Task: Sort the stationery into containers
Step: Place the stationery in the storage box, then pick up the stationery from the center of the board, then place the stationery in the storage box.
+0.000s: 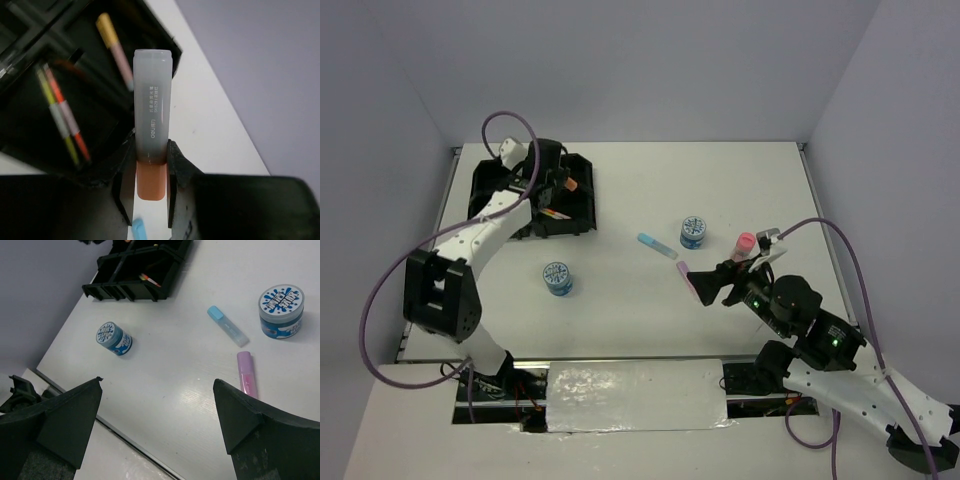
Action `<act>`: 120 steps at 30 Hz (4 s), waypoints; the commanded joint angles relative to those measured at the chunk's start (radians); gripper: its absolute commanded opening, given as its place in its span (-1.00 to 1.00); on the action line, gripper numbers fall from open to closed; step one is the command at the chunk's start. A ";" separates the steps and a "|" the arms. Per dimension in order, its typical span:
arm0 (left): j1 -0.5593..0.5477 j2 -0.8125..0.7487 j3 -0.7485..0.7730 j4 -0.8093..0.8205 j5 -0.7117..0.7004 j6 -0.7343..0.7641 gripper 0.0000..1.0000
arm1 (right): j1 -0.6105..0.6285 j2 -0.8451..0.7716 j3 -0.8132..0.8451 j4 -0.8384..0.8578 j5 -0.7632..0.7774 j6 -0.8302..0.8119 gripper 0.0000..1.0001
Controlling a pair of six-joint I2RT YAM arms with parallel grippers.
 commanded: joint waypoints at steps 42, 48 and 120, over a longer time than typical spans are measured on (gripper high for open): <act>-0.288 0.125 0.236 -0.352 -0.166 -0.171 0.96 | -0.005 -0.034 0.043 -0.019 0.129 -0.006 0.99; -0.400 0.416 0.521 -0.646 -0.123 -0.278 0.95 | -0.004 -0.084 0.037 -0.062 0.108 0.022 0.99; 0.182 0.429 0.384 0.199 0.054 0.224 -0.64 | -0.004 0.008 -0.069 0.096 -0.061 -0.079 0.99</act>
